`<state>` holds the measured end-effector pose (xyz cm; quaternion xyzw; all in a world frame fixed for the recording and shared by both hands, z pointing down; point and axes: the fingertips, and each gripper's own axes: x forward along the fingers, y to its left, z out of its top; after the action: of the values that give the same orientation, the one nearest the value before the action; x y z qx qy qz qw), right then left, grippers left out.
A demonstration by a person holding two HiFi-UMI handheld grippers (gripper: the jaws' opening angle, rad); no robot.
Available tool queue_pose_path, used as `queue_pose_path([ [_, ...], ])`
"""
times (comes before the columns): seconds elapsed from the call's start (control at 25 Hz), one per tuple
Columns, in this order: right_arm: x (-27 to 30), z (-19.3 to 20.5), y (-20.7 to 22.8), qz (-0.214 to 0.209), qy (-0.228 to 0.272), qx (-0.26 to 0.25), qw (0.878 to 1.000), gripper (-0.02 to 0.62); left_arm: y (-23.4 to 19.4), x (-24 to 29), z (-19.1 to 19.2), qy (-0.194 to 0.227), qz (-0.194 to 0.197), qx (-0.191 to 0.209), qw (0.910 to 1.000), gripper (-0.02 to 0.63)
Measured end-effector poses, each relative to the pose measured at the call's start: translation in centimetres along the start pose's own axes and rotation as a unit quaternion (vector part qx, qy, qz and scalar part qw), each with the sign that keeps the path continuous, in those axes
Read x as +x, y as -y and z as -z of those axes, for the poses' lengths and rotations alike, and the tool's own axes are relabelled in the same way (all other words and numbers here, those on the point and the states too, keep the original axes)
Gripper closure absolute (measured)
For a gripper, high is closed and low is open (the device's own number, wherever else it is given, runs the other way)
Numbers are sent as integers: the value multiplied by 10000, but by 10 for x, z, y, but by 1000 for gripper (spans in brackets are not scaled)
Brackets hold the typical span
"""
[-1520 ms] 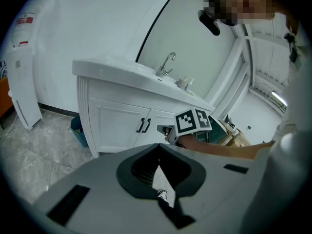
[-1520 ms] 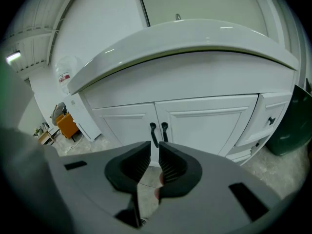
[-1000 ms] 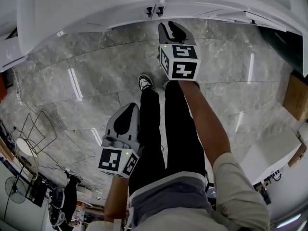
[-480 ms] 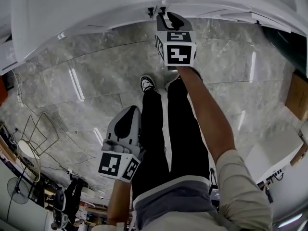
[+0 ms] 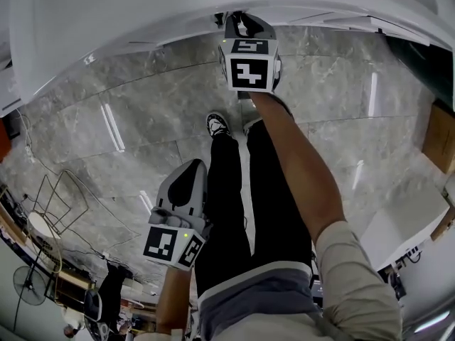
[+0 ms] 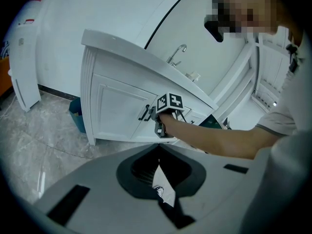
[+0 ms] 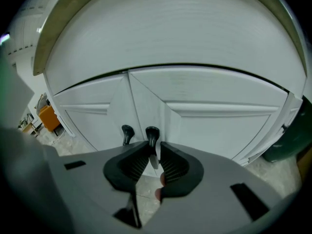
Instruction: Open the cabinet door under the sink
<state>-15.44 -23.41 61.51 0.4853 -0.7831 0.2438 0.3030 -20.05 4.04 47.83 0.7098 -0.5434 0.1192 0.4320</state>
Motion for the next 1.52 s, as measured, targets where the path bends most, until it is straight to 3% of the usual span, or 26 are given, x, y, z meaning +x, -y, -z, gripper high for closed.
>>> queue_pose_path([
  [0.28, 0, 2, -1, 178, -10, 106, 9998, 543, -1, 1, -5, 149, -103, -185, 9997, 606],
  [0.48, -2, 3, -1, 78, 15, 59, 10000, 545, 9, 4, 5, 19, -46, 60, 10000, 606],
  [0.64, -10, 10, -3, 6, 55, -113, 9999, 545, 13, 1, 11, -11, 51, 36, 10000, 606],
  [1.08, -24, 26, -4, -88, -5, -195, 9998, 545, -6, -13, 17, 40, -150, -78, 9998, 607],
  [1.52, -33, 36, -2, -176, -47, -311, 9993, 545, 9, -8, 25, 57, 38, -46, 10000, 606],
])
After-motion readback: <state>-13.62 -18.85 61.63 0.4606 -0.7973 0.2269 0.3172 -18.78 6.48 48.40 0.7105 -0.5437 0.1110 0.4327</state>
